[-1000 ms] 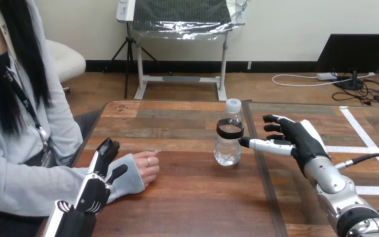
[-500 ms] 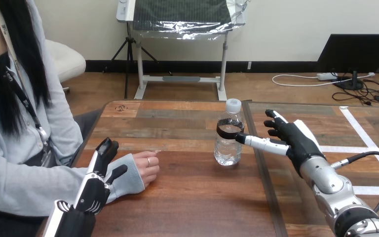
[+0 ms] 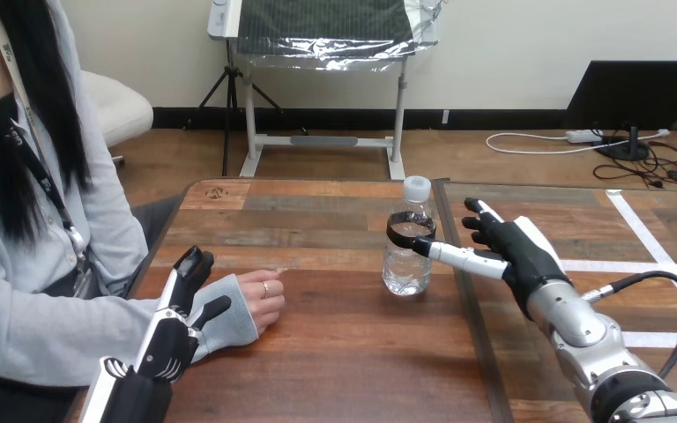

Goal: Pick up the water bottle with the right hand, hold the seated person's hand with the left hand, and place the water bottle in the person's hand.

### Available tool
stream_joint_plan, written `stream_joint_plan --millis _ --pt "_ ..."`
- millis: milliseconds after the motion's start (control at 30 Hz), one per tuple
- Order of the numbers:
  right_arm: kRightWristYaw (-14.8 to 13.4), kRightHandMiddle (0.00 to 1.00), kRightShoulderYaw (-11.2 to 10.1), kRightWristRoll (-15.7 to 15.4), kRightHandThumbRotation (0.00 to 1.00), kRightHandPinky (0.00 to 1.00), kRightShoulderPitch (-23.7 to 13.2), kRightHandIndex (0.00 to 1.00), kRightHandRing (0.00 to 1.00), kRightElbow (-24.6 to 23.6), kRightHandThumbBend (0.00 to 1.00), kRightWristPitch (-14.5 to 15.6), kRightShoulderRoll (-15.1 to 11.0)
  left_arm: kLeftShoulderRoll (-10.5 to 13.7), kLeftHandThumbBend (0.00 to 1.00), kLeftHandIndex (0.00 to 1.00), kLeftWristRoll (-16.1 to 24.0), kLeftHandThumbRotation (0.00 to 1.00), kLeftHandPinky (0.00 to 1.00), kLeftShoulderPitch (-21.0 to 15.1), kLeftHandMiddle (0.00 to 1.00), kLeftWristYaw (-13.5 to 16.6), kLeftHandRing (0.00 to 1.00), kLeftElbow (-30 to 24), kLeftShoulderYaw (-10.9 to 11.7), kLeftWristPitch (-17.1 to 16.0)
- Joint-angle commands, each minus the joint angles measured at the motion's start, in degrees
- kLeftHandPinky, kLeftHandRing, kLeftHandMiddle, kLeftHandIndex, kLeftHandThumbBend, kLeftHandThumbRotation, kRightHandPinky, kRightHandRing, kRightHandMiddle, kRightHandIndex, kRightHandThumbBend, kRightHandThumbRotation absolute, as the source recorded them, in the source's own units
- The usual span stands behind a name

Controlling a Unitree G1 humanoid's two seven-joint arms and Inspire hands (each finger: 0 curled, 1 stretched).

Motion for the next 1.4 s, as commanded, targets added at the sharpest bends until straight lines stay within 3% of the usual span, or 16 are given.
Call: stream_joint_plan --millis 0,400,967,1367 --pt "0.2 0.96 -0.1 0.4 0.5 0.96 -3.1 1.0 0.97 -1.4 1.0 -0.5 0.7 -0.4 1.0 1.0 0.6 0.59 0.88 -2.3 1.0 0.8 1.0 -1.2 0.4 -0.1" --pt "0.5 0.96 -0.2 0.2 0.51 0.95 -3.3 1.0 0.97 -1.2 1.0 0.2 1.6 -0.5 1.0 1.0 0.8 0.57 0.89 -2.1 1.0 1.1 1.0 -1.7 0.0 0.5" --pt "-2.1 0.95 1.7 -2.2 0.59 0.89 -3.7 1.0 0.93 -1.0 1.0 1.3 3.4 -0.7 1.0 1.0 1.7 0.58 0.88 -1.9 1.0 2.1 1.0 -1.7 0.1 0.4" --pt "-1.8 0.95 1.1 -1.5 0.59 0.88 -4.1 1.0 0.94 -0.9 1.0 1.8 4.9 -0.7 1.0 1.0 2.7 0.58 0.88 -1.8 1.0 2.7 1.0 -1.5 0.4 -0.1"
